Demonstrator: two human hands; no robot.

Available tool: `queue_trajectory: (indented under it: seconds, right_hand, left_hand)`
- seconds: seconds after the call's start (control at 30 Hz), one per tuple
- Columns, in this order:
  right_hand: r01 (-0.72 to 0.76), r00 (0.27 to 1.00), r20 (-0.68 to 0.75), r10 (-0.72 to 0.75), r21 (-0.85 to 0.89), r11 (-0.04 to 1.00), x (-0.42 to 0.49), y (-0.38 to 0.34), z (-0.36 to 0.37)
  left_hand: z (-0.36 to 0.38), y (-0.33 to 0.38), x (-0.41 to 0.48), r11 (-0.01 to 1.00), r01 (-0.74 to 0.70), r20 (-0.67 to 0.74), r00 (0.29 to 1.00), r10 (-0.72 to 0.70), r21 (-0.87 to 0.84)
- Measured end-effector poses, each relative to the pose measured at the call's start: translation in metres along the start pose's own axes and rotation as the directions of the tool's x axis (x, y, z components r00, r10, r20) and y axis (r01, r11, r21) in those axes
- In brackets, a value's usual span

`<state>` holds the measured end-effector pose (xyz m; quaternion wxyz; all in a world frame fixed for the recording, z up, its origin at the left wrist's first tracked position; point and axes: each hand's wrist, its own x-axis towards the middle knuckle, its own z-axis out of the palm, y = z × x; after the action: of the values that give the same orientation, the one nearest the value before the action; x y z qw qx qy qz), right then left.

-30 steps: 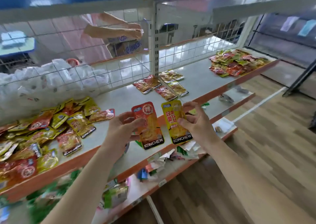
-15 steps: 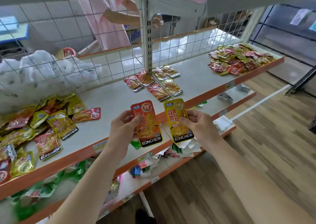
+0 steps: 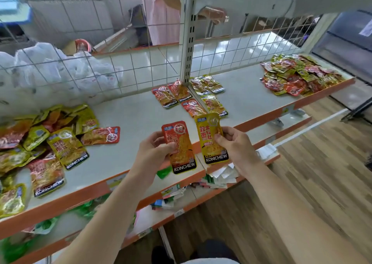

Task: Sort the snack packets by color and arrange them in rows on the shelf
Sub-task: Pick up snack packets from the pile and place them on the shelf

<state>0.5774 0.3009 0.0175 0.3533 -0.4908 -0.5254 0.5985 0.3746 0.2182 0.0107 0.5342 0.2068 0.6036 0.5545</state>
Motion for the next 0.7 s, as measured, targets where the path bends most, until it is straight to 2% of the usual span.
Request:
queue_trajectory:
  seconds: [0.23,0.33,0.53,0.7]
  right_hand:
    - [0.029,0.999,0.017,-0.028,-0.064,0.998,0.048,-0.003,-0.016]
    - [0.0,0.996,0.083,0.008,-0.091,0.996,0.072,-0.001,-0.028]
    - [-0.013,0.986,0.162,0.038,-0.156,0.988,0.125,-0.011,-0.067]
    - [0.024,0.978,0.208,0.022,-0.215,0.976,0.167,-0.021,-0.101]
  left_hand:
    - [0.013,0.003,0.033,0.988,-0.118,-0.074,0.989,0.125,0.104]
    - [0.023,0.0,0.047,0.979,-0.147,-0.141,0.976,0.167,0.141]
    - [0.056,-0.003,0.075,0.963,-0.149,-0.327,0.919,0.219,0.225]
    - [0.076,-0.008,0.089,0.973,-0.085,-0.432,0.886,0.172,0.213]
